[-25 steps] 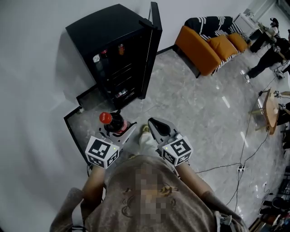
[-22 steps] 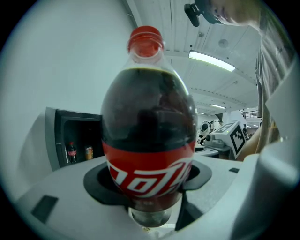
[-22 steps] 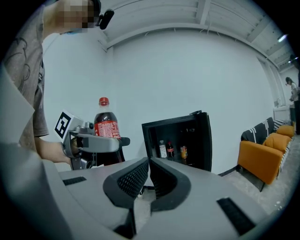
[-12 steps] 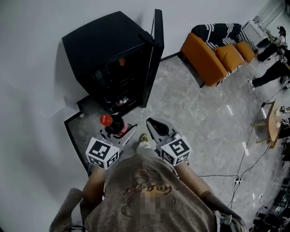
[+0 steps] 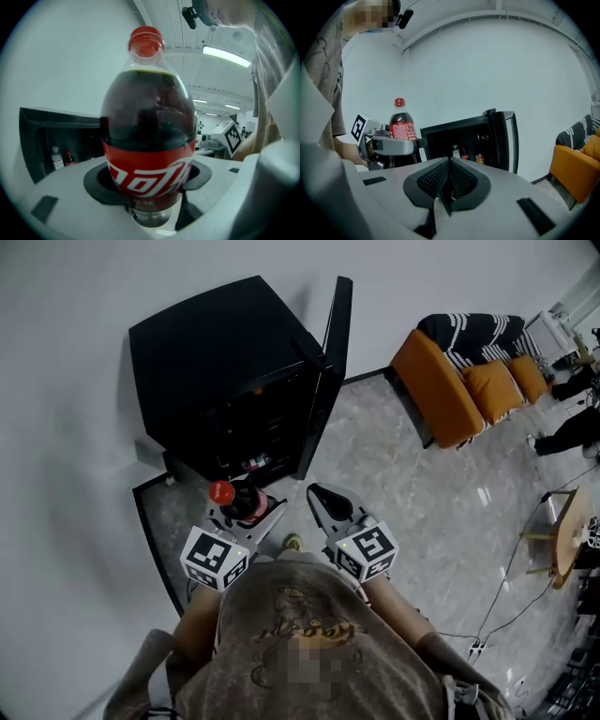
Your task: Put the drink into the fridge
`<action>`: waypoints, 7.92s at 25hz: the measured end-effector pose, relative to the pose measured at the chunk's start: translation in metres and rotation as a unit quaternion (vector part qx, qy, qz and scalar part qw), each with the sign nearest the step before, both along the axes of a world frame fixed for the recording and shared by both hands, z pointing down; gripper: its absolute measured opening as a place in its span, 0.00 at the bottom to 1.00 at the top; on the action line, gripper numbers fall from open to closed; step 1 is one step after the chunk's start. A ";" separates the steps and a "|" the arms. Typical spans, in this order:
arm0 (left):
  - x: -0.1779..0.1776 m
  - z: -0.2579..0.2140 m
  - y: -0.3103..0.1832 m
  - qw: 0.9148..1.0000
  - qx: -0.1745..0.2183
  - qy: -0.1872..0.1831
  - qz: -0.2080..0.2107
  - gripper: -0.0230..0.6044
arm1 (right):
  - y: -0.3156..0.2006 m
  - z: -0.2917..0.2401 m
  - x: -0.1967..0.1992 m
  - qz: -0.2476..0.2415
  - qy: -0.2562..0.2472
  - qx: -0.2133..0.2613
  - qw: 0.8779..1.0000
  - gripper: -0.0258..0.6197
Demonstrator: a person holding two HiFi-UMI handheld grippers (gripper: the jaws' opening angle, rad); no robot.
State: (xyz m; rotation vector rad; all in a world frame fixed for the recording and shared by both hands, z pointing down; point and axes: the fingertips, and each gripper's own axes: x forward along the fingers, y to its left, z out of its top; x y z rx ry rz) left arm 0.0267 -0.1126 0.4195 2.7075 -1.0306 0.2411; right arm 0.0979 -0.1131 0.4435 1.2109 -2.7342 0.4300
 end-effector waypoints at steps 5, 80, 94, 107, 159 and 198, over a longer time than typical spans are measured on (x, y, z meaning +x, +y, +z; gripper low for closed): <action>0.000 0.004 -0.021 1.000 -0.002 -0.014 -0.008 0.54 | -0.023 0.003 -0.005 -0.025 -0.013 -0.008 1.000 0.08; -0.073 0.187 -0.197 0.991 -0.048 -0.087 -0.088 0.53 | -0.118 0.030 -0.051 -0.052 0.011 -0.033 0.998 0.08; -0.089 0.205 -0.228 0.986 -0.056 -0.092 -0.124 0.54 | -0.125 0.033 -0.049 -0.048 0.018 -0.037 0.998 0.08; -0.103 0.225 -0.253 0.982 -0.056 -0.094 -0.157 0.54 | -0.133 0.037 -0.052 -0.049 0.024 -0.048 0.997 0.08; -0.099 0.219 -0.286 0.978 -0.006 -0.099 -0.186 0.54 | -0.120 0.053 -0.046 -0.063 0.035 -0.070 0.995 0.08; -0.106 0.206 -0.211 0.969 -0.027 -0.130 -0.208 0.69 | -0.103 0.038 -0.050 -0.089 0.018 -0.054 0.994 0.08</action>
